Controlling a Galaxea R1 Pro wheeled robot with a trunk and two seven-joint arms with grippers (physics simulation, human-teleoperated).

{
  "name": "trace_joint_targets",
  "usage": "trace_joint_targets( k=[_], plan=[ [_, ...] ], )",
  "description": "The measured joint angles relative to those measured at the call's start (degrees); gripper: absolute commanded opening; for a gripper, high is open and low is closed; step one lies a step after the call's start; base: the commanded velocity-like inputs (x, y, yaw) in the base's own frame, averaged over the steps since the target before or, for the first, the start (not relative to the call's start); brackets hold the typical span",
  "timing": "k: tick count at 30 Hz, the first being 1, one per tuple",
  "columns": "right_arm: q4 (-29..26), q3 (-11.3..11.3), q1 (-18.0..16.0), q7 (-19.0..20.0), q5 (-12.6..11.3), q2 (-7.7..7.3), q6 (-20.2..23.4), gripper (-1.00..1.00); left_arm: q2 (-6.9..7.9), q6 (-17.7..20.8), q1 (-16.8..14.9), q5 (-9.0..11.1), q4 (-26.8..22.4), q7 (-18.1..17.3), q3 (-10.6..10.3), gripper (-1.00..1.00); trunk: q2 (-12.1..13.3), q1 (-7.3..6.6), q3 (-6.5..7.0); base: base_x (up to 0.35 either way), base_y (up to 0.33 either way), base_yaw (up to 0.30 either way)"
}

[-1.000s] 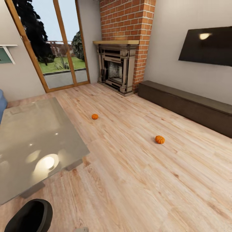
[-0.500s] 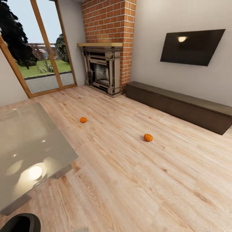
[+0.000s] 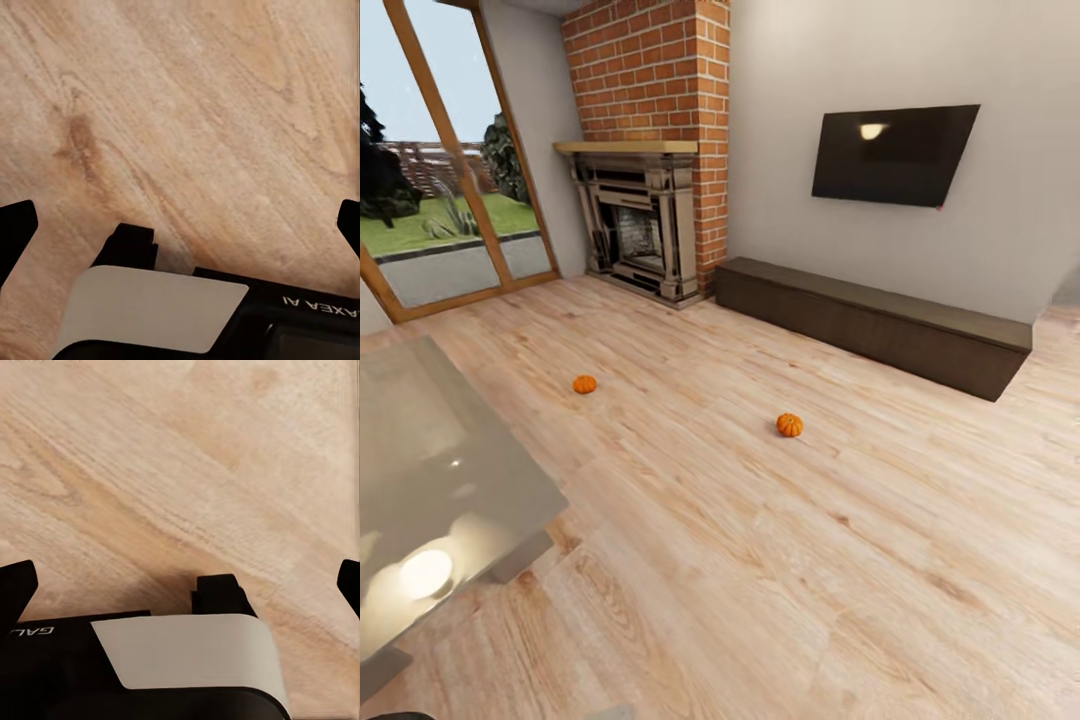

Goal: Place each of the two pumpkins and all three candles from the living room inside a cabinet in the living room (use any cabinet), then make sure every cabinet is closed, and position the cauldron so it is next to a table in the living room.

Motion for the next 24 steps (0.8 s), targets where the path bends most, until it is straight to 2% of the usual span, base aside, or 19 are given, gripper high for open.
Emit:
trace_joint_targets(
  k=[9,13,19,24],
  plan=[
    [0.06,0.03,0.0,-0.09,0.02,-0.11,-0.02,1.0,0.02,-0.08,0.0,0.02,0.0,0.0,0.0,1.0,0.0,0.0,0.52,0.0,0.0,-0.147],
    [0.3,0.07,0.0,-0.37,-0.1,-0.73,0.19,1.0,-0.05,-0.09,0.0,0.01,-0.06,0.0,-0.01,1.0,0.0,0.0,0.65,0.0,0.0,-0.015],
    [0.11,0.27,0.0,-0.43,0.65,-0.58,0.1,1.0,-0.04,-0.09,0.0,0.01,-0.07,0.0,0.01,1.0,0.0,0.0,0.74,0.0,0.0,-0.001],
    [0.09,0.34,0.0,-0.29,0.39,-0.62,0.19,1.0,-0.07,-0.09,0.0,0.01,-0.07,0.0,0.0,1.0,0.0,0.0,0.74,0.0,0.0,0.0]
  ],
)
